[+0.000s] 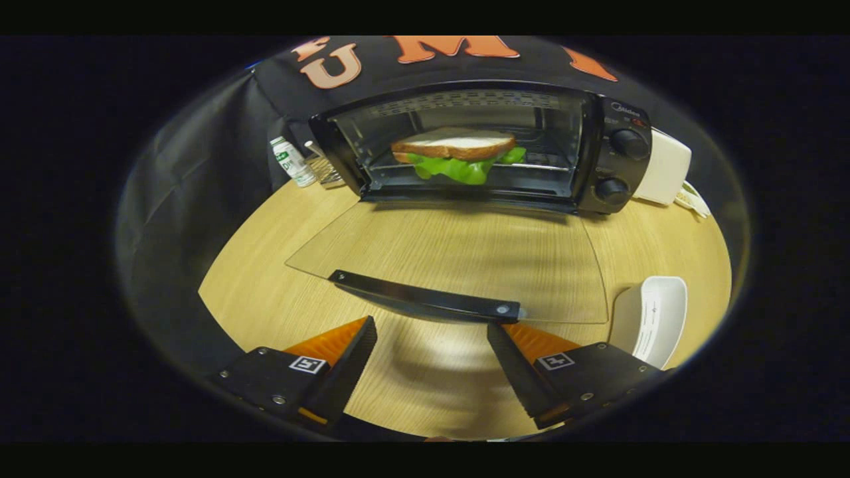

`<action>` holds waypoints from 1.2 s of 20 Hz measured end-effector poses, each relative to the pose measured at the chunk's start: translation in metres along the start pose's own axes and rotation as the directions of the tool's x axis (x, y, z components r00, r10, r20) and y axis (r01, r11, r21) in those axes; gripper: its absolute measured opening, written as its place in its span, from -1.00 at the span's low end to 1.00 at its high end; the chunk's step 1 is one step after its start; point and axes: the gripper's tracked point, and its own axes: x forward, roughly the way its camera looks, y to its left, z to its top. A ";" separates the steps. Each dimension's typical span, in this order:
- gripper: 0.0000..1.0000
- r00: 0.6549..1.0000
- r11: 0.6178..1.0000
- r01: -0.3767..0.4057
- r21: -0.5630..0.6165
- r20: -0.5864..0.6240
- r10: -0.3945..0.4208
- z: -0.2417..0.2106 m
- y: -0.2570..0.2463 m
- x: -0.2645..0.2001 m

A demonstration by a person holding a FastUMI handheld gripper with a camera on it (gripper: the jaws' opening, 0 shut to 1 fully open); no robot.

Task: Open the toaster oven, put the food inside, and close the toaster oven door.

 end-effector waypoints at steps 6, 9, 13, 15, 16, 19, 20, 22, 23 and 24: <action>1.00 0.984 0.998 0.006 -0.066 0.181 0.006 0.096 -0.005 -0.019; 0.99 0.972 0.995 0.039 -0.092 0.233 -0.017 0.138 -0.007 -0.020; 0.99 0.958 0.993 0.061 -0.100 0.287 -0.030 0.177 -0.013 -0.016; 0.99 0.955 0.993 0.070 -0.097 0.294 -0.038 0.188 -0.021 -0.020; 0.99 0.957 0.994 0.065 -0.088 0.286 -0.037 0.190 -0.021 -0.018; 0.99 0.956 0.995 0.050 -0.090 0.293 -0.021 0.188 -0.016 -0.021; 0.99 0.955 0.993 0.054 -0.104 0.297 -0.020 0.186 -0.017 -0.023; 0.98 0.952 0.990 0.059 -0.131 0.305 -0.017 0.182 -0.019 -0.029; 0.99 0.950 0.989 0.064 -0.133 0.310 -0.020 0.182 -0.021 -0.033; 0.99 0.950 0.990 0.061 -0.124 0.313 -0.020 0.183 -0.023 -0.035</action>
